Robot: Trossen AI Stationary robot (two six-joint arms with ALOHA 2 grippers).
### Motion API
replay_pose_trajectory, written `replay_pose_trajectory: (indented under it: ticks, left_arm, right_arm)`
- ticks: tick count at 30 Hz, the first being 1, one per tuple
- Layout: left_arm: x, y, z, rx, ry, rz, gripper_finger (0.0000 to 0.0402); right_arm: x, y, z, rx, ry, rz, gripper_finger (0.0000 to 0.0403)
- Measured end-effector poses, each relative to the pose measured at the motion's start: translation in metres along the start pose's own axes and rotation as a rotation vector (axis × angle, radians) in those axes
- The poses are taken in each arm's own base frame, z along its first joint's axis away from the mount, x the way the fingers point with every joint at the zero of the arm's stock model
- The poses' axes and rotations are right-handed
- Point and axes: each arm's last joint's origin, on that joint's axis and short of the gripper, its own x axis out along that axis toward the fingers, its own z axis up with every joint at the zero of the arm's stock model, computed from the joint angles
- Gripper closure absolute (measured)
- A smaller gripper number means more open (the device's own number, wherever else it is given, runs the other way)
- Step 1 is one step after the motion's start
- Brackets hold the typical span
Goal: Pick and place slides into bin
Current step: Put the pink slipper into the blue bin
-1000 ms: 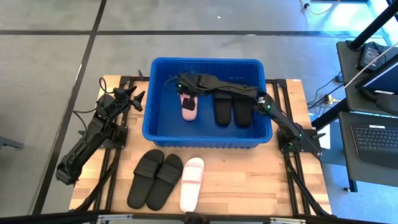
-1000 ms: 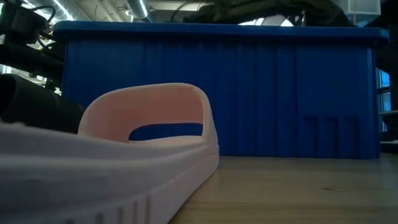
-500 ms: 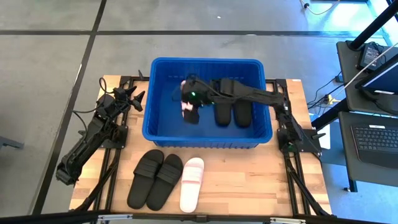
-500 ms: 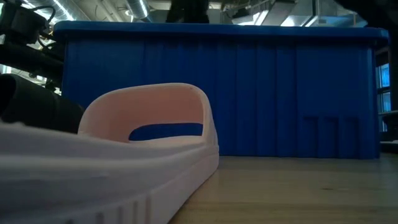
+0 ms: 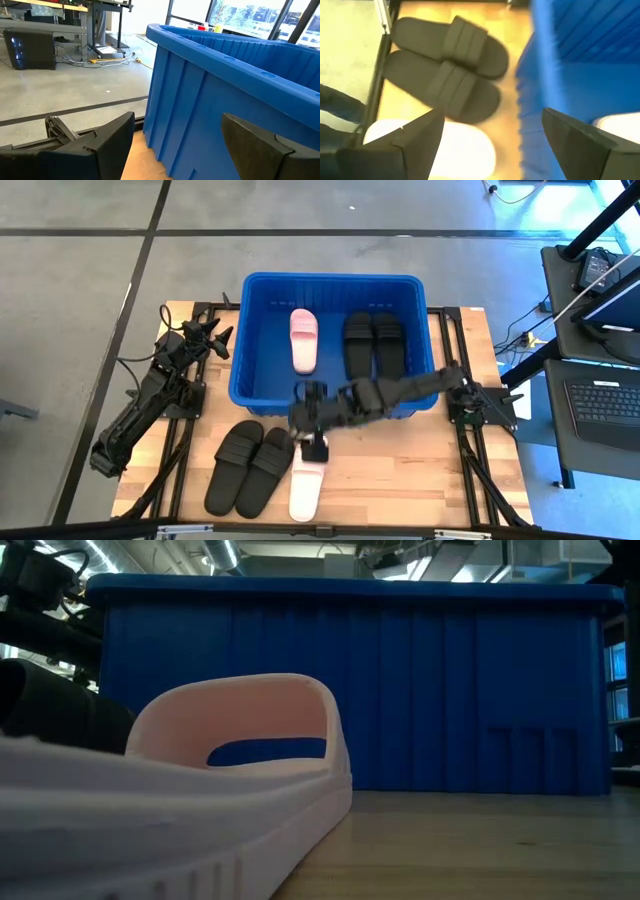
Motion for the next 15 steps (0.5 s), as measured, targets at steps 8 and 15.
replay_pose_trajectory:
  ticks: [8, 15]
  left_arm:
    - [0.0, 0.0, 0.0, 0.0, 0.0, -0.001, 0.0111]
    - [0.0, 0.0, 0.0, 0.0, 0.0, -0.004, 0.0111]
  right_arm:
    - [0.045, 0.05, -0.028, 0.023, 0.115, -0.021, 0.0069]
    - [0.091, 0.068, -0.061, -0.003, 0.305, -0.049, 0.0069]
